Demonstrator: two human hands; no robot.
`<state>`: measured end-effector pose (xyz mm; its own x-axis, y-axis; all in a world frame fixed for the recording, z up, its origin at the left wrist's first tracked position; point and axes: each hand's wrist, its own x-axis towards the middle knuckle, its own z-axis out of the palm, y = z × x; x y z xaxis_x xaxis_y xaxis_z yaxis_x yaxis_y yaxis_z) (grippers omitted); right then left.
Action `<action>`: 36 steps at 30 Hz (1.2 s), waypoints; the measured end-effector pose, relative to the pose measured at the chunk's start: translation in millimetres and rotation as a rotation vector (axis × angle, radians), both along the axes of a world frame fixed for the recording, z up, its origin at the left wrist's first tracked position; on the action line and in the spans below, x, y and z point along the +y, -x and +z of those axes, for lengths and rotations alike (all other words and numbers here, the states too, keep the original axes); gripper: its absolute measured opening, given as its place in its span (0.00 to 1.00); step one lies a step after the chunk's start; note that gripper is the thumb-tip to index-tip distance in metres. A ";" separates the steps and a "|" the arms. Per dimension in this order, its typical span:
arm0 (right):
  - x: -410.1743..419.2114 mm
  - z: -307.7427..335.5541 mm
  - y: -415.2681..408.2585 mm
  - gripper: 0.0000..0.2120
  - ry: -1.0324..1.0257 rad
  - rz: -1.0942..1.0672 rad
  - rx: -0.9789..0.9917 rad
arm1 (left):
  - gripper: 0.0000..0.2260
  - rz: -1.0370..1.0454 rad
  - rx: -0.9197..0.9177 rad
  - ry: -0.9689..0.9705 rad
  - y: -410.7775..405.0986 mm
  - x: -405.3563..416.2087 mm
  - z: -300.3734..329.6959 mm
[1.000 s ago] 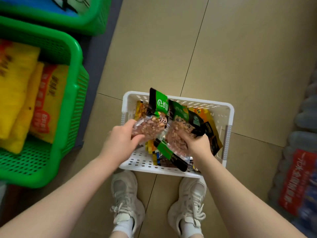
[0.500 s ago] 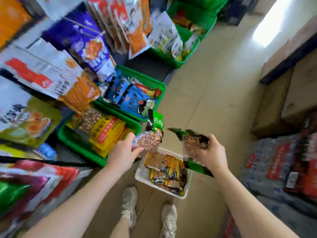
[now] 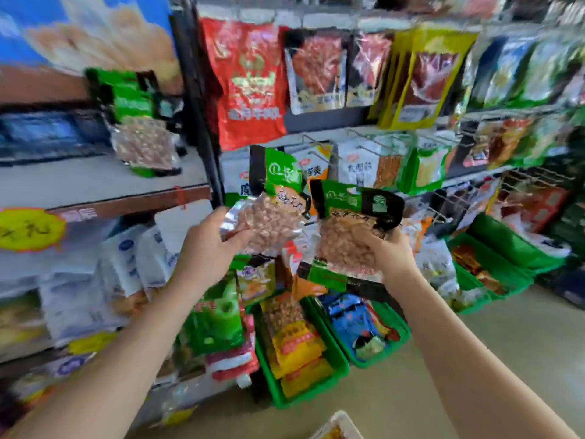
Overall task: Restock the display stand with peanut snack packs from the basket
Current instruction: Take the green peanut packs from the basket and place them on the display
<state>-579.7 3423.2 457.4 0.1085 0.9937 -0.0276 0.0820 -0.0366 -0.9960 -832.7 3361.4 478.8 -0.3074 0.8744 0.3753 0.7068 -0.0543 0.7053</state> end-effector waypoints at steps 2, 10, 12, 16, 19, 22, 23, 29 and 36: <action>10.0 30.1 49.5 0.11 -0.047 0.105 0.094 | 0.20 0.097 -0.055 -0.088 46.2 -6.0 24.7; 47.3 108.8 242.9 0.07 -0.239 0.336 0.162 | 0.17 0.323 -0.121 -0.183 263.6 4.3 52.1; 65.6 120.1 283.2 0.06 -0.300 0.326 0.112 | 0.16 0.347 -0.094 -0.142 309.0 25.0 45.8; 108.5 133.2 345.3 0.07 -0.386 0.273 -0.010 | 0.25 0.177 -0.388 -0.005 359.5 76.9 27.9; 137.3 135.9 373.9 0.12 -0.386 0.240 -0.035 | 0.20 0.040 -0.551 0.038 361.0 109.3 15.7; 159.4 134.9 390.6 0.12 -0.362 0.263 -0.020 | 0.21 -0.105 -0.532 0.112 357.0 130.7 8.9; 165.2 134.6 394.8 0.12 -0.346 0.267 -0.013 | 0.22 -0.124 -0.497 0.144 356.0 134.4 10.5; 181.5 126.3 424.0 0.21 -0.370 0.274 -0.204 | 0.22 -0.013 0.133 0.277 352.6 141.4 3.2; 181.7 108.6 442.8 0.35 -0.433 0.177 -0.562 | 0.21 0.054 0.879 0.355 359.6 102.3 26.4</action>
